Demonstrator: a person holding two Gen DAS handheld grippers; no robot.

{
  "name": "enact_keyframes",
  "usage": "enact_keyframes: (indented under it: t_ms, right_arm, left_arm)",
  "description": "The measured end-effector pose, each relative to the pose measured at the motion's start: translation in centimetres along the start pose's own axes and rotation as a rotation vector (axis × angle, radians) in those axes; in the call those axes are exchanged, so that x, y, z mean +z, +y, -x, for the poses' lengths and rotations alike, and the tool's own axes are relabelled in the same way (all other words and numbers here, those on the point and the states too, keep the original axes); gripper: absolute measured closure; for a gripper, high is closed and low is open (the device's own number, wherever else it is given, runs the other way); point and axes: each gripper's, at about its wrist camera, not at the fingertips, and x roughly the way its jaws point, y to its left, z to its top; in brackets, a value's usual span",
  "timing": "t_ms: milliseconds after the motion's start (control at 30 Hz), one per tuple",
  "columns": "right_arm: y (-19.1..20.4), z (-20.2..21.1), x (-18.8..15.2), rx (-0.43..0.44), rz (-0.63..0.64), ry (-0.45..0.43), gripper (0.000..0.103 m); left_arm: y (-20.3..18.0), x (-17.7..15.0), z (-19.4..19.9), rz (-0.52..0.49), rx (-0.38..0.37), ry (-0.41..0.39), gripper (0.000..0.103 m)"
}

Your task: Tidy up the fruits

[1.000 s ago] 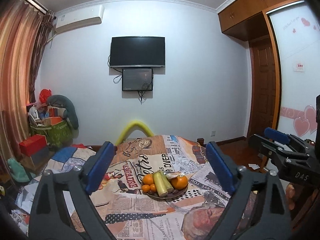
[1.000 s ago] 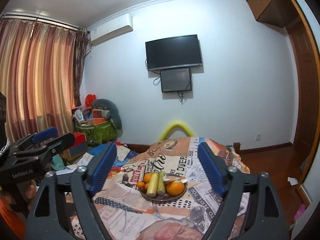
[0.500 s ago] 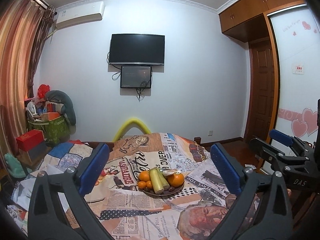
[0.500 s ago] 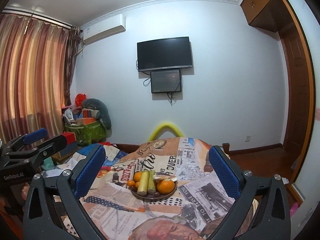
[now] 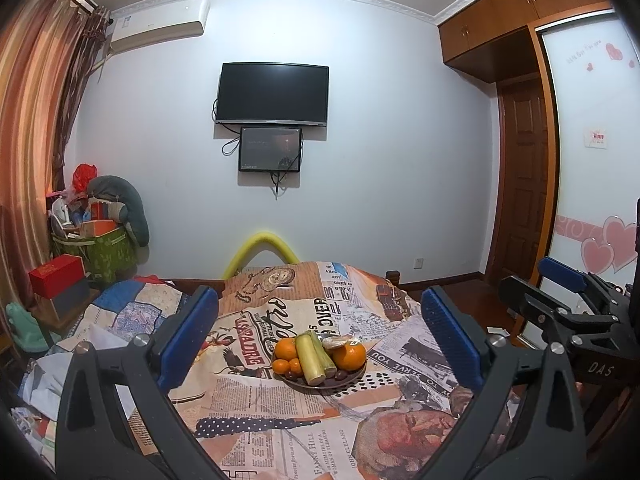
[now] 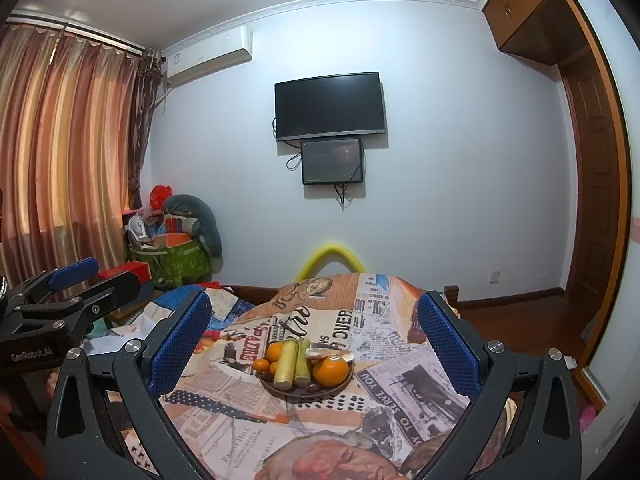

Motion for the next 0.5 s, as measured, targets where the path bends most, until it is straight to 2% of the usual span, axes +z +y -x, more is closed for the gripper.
enact_keyframes:
  t_ms: [500]
  right_arm:
    - [0.08,0.05,0.23,-0.001,-0.001,-0.003,0.0]
  left_arm:
    - [-0.18,-0.07,-0.25,-0.006,-0.016,0.007,0.0]
